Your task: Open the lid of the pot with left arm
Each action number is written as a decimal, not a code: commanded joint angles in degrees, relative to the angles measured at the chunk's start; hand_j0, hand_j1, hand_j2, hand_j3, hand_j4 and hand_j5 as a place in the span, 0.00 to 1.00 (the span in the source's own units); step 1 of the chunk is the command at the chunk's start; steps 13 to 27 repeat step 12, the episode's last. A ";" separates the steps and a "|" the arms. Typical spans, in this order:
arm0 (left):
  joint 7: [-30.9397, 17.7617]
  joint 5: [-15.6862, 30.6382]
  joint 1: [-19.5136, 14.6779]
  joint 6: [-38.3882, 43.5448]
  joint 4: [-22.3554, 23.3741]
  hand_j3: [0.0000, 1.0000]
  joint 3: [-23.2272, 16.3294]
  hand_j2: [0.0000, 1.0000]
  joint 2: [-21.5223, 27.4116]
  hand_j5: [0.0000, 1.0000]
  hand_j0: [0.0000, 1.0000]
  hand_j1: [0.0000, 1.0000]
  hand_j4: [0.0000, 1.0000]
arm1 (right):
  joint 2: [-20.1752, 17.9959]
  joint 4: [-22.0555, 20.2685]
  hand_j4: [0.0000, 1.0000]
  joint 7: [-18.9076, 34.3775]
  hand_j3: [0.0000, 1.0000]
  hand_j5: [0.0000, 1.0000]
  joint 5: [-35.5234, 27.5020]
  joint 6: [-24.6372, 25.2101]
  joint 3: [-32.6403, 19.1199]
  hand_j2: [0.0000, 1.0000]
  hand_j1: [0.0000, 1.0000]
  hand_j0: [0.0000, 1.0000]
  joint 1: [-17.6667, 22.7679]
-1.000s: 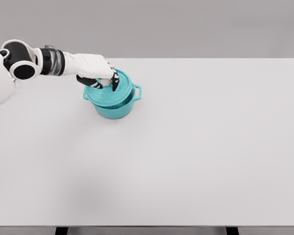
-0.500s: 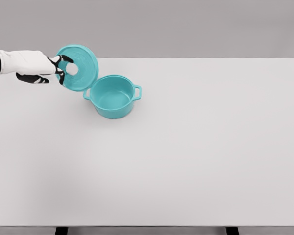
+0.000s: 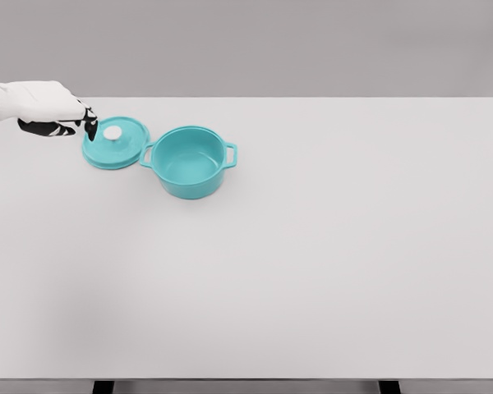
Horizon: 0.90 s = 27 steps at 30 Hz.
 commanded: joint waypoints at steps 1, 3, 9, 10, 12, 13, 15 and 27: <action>0.02 0.32 -0.09 0.13 0.04 0.71 0.25 0.71 0.10 0.71 0.71 0.71 0.71 | -0.01 -0.01 1.00 0.01 1.00 1.00 -0.01 -0.01 0.00 1.00 1.00 1.00 0.00; 0.02 1.02 0.61 0.13 0.13 1.00 2.01 1.00 0.10 1.00 1.00 1.00 1.00 | -0.01 -0.01 1.00 0.01 1.00 1.00 -0.01 -0.01 0.00 1.00 1.00 1.00 0.00; 0.02 5.33 2.20 0.13 2.41 1.00 2.18 1.00 2.38 1.00 1.00 1.00 1.00 | -0.01 -0.01 1.00 0.01 1.00 1.00 -0.01 -0.01 0.00 1.00 1.00 1.00 0.00; 0.02 5.33 2.20 0.13 2.50 1.00 2.27 1.00 2.47 1.00 1.00 1.00 1.00 | -0.01 -0.01 1.00 0.01 1.00 1.00 -0.01 -0.01 0.00 1.00 1.00 1.00 0.00; 0.02 5.33 2.37 0.13 2.50 1.00 2.27 1.00 2.47 1.00 1.00 1.00 1.00 | -0.01 -0.01 1.00 0.01 1.00 1.00 -0.01 -0.01 0.00 1.00 1.00 1.00 0.00; 0.02 5.33 2.37 0.13 2.50 1.00 2.27 1.00 2.47 1.00 1.00 1.00 1.00 | -0.01 -0.01 1.00 0.01 1.00 1.00 -0.01 -0.01 0.00 1.00 1.00 1.00 0.00; 0.02 5.33 2.37 0.13 2.50 1.00 2.27 1.00 2.47 1.00 1.00 1.00 1.00 | -0.01 -0.01 1.00 0.01 1.00 1.00 -0.01 -0.01 0.00 1.00 1.00 1.00 0.00; 0.02 5.33 2.37 0.13 2.50 1.00 2.27 1.00 2.47 1.00 1.00 1.00 1.00 | -0.01 -0.01 1.00 0.01 1.00 1.00 -0.01 -0.01 0.00 1.00 1.00 1.00 0.00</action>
